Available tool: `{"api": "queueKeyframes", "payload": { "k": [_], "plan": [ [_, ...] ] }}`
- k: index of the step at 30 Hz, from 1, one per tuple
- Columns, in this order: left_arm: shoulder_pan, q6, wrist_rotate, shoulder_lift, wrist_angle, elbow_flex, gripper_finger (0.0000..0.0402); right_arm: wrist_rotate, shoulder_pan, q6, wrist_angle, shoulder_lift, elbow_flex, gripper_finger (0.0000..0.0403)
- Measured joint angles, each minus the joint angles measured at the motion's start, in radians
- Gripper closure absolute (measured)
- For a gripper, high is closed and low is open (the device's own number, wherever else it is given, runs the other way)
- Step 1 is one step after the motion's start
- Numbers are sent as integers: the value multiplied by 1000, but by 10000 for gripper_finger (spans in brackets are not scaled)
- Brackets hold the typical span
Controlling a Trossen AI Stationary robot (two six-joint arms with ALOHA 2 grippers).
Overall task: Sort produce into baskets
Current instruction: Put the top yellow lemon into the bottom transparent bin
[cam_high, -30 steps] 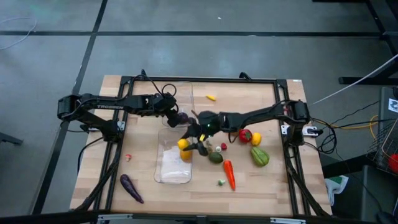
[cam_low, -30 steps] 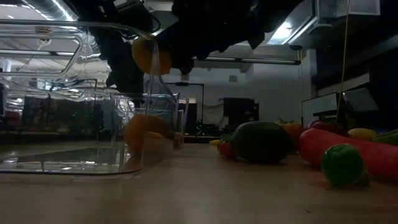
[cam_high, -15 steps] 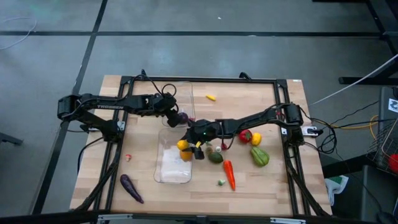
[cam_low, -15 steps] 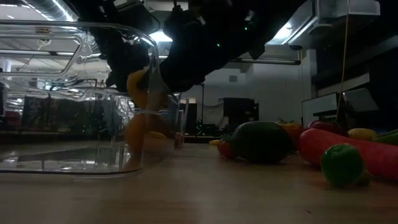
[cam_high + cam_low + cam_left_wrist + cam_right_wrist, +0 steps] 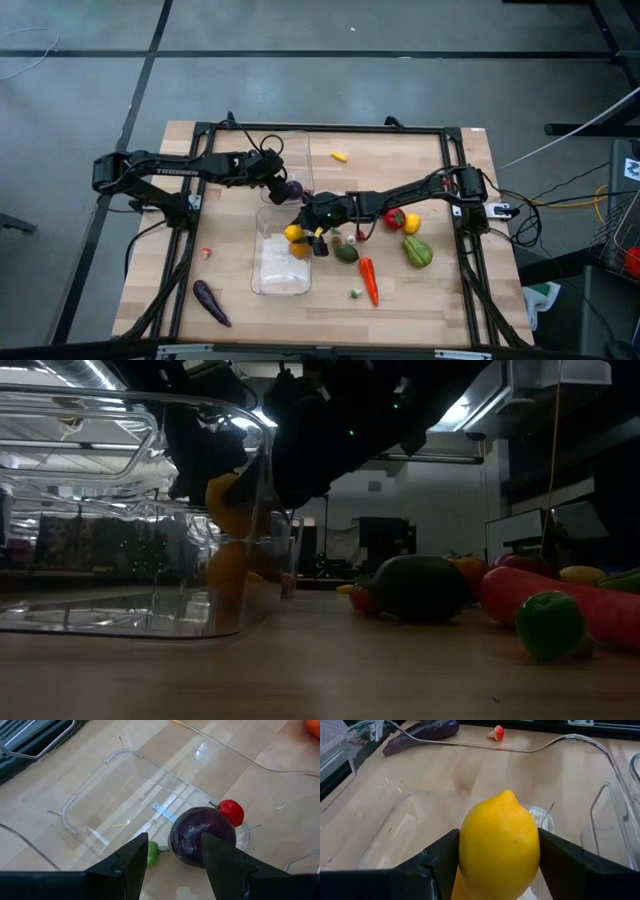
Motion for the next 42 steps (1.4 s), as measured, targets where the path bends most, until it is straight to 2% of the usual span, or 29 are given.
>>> {"api": "queueKeyframes", "payload": {
  "k": [9,15,23,42],
  "plan": [
    [0,0,0,0,0,0,222,0,-1,14,-121,6,85,164],
    [0,0,0,0,0,0,222,110,-1,10,-136,5,101,164],
    [0,0,0,0,0,0,222,116,-1,83,-133,5,102,164],
    [-8,-31,1,0,-8,0,222,124,-1,85,-131,3,103,164]
  ]
}}
